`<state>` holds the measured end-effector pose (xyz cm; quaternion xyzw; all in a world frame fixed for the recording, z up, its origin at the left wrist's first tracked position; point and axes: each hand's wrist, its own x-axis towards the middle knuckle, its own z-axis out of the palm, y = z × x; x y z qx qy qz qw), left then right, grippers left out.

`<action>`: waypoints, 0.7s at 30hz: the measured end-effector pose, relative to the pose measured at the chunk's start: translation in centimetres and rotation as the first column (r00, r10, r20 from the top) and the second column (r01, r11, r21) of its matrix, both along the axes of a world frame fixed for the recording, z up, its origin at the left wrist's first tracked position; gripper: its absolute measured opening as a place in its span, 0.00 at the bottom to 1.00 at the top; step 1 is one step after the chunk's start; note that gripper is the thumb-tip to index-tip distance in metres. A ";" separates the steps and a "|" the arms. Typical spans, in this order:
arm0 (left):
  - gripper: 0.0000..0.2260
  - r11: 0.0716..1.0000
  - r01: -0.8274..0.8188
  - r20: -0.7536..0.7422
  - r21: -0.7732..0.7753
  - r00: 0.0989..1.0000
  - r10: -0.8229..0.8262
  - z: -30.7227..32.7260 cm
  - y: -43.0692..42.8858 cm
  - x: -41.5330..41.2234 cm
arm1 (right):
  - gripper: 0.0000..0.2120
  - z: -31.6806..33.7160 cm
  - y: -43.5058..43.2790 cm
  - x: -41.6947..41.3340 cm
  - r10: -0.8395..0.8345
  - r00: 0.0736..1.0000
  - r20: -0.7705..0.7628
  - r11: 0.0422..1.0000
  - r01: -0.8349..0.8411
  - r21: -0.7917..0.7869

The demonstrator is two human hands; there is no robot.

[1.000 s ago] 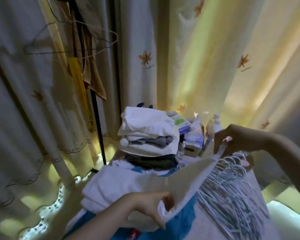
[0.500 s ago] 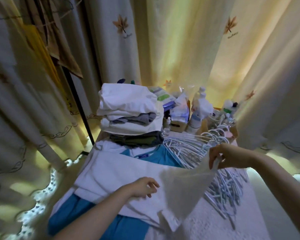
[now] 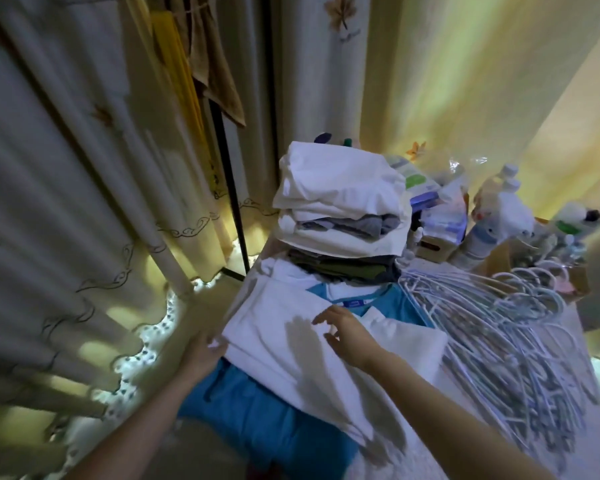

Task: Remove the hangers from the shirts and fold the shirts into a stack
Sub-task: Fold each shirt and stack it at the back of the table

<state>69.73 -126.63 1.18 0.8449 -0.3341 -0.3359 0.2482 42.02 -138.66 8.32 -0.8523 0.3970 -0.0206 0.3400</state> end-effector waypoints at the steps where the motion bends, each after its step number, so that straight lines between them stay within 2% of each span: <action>1: 0.07 1.000 0.012 -0.047 -0.023 0.999 -0.013 0.1 0.0 0.0 | 0.13 -1.2 1.0 0.8 -0.017 1.000 -0.019 0.998 0.018 0.059; 2: 0.06 0.999 0.023 -0.085 -0.046 0.996 -0.027 0.2 -0.3 0.0 | 0.12 -2.4 2.0 1.5 -0.015 0.998 -0.064 0.994 0.022 0.111; 4: 0.03 0.997 0.035 -0.142 -0.073 0.989 -0.046 0.5 -1.2 0.0 | 0.15 -4.4 3.4 2.4 0.025 0.979 -0.201 0.987 0.008 0.161; 6: 0.14 0.995 0.072 -0.144 -0.072 0.986 -0.082 0.9 -2.5 0.3 | 0.20 -6.1 4.3 2.9 0.051 0.946 -0.320 0.991 -0.006 0.137; 7: 0.16 0.993 0.108 -0.157 -0.050 0.981 -0.115 1.2 -3.1 0.4 | 0.21 -6.7 4.5 2.9 0.044 0.930 -0.365 0.993 -0.002 0.116; 10: 0.11 0.980 0.201 -0.259 0.004 0.946 -0.193 1.6 -4.4 0.7 | 0.17 -7.7 4.8 2.4 0.011 0.912 -0.410 0.999 0.012 0.052; 12: 0.11 0.982 0.186 -0.244 -0.032 0.951 -0.188 1.9 -5.2 0.8 | 0.05 -7.6 4.6 1.9 -0.021 0.935 -0.354 0.999 0.037 0.039; 13: 0.10 0.981 0.180 -0.227 -0.070 0.955 -0.191 2.2 -5.6 0.8 | 0.03 -7.4 4.4 1.5 -0.043 0.953 -0.300 0.996 0.063 0.057; 15: 0.07 0.969 0.185 -0.270 -0.166 0.936 -0.225 3.5 -6.7 0.8 | 0.10 -6.9 3.7 0.1 -0.144 0.976 -0.160 0.979 0.165 0.121; 17: 0.03 0.941 0.222 -0.315 -0.255 0.901 -0.298 4.9 -7.9 0.8 | 0.12 -5.8 3.0 -1.5 -0.279 0.960 -0.019 0.939 0.277 0.206; 19: 0.05 0.912 0.272 -0.283 -0.307 0.889 -0.360 6.1 -9.0 0.5 | 0.12 -4.7 2.4 -3.1 -0.414 0.905 0.093 0.868 0.363 0.338; 21: 0.06 0.890 0.291 -0.278 -0.350 0.875 -0.396 7.0 -10.1 -0.1 | 0.13 -4.1 1.9 -4.2 -0.513 0.849 0.127 0.797 0.417 0.436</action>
